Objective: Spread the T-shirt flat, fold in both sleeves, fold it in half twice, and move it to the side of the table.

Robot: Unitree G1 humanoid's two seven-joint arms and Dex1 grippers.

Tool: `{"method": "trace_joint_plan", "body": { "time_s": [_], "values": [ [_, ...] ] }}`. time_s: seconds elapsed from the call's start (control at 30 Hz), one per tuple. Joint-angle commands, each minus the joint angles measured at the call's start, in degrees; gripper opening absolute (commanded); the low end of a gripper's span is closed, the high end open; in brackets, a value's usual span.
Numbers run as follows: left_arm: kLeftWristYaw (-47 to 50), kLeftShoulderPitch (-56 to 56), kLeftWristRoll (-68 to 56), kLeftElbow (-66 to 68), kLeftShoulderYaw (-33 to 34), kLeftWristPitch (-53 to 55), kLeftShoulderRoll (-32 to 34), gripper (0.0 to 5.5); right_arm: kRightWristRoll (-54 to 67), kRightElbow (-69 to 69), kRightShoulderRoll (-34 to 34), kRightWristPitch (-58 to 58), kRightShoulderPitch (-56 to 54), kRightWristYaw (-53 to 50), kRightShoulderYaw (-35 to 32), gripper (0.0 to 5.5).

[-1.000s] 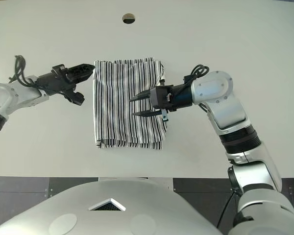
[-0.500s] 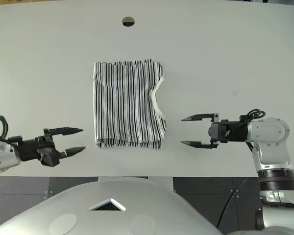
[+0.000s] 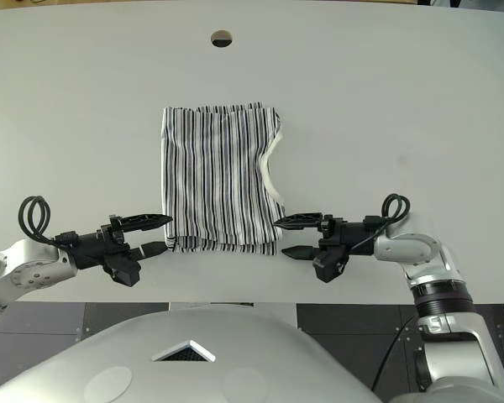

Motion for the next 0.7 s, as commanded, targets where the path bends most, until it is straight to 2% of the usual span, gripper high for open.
{"method": "trace_joint_plan", "body": {
  "time_s": [0.03, 0.2, 0.37, 0.6, 0.7],
  "values": [
    [-3.4, 1.0, 6.0, 4.1, -1.2, 2.2, -1.1, 3.51, -9.4, 3.6, 0.9, 2.0, -1.3, -3.4, 3.6, 3.72],
    [-3.8, 0.1, 6.5, 5.1, -1.3, 2.0, -2.8, 3.51, -14.3, 6.4, 0.9, 3.4, -3.9, -9.4, 6.9, 3.72],
    [-4.9, -0.5, 6.3, 6.1, -1.9, 1.9, -3.4, 2.53, -14.0, 6.5, -0.7, 3.8, -4.7, -11.7, 10.5, 2.64],
    [-5.4, -1.5, 6.6, 6.9, -2.4, 1.5, -3.9, 1.55, -10.7, 5.5, -2.9, 4.6, -5.0, -12.8, 14.1, 1.47],
    [-6.3, -1.7, 6.2, 6.9, -2.6, 1.1, -4.1, 1.04, -9.8, 5.3, -3.6, 5.0, -5.4, -13.1, 15.2, 0.79]
  ]
}}
